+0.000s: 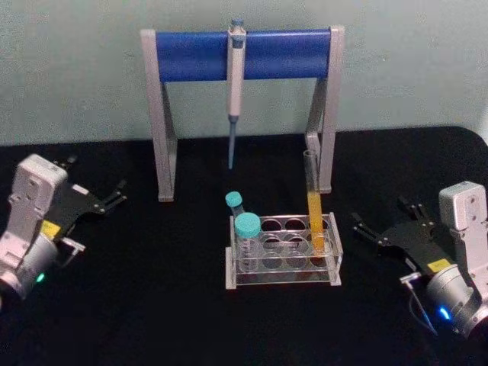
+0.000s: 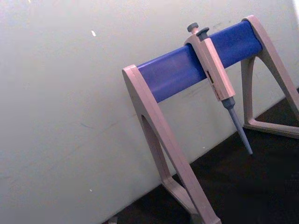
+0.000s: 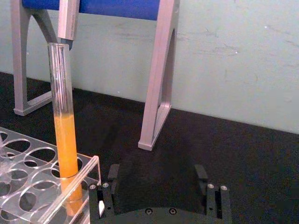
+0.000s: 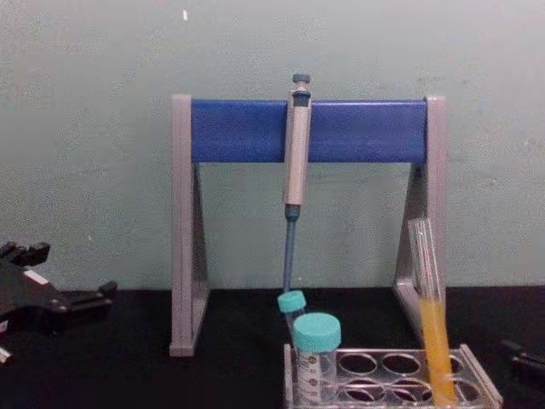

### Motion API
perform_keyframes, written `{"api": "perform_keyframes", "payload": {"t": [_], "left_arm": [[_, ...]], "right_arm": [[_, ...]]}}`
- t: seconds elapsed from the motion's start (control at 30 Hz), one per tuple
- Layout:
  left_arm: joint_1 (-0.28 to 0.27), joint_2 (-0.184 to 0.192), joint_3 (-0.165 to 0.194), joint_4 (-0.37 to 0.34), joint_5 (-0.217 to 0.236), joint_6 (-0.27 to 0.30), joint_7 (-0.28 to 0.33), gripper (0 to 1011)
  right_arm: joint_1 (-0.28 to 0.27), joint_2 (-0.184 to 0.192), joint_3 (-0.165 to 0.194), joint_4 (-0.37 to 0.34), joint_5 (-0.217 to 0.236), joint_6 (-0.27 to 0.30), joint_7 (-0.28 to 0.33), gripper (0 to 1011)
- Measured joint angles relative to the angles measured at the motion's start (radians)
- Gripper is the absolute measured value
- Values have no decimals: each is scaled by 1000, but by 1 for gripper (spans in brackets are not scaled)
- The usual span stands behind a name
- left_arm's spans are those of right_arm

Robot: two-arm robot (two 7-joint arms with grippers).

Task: Pick up the test tube from the test tube rack, shake it, then place it back into the test tube rack.

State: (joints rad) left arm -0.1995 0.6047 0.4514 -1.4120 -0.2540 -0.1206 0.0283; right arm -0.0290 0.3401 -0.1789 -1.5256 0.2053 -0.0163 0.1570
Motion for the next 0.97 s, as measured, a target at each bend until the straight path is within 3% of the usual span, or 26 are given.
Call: {"api": "perform_keyframes", "payload": {"t": [0.97], "left_arm": [[0,0,0,0,0,0,0,1001]], "right_arm": [[0,0,0,0,0,0,0,1000]]}}
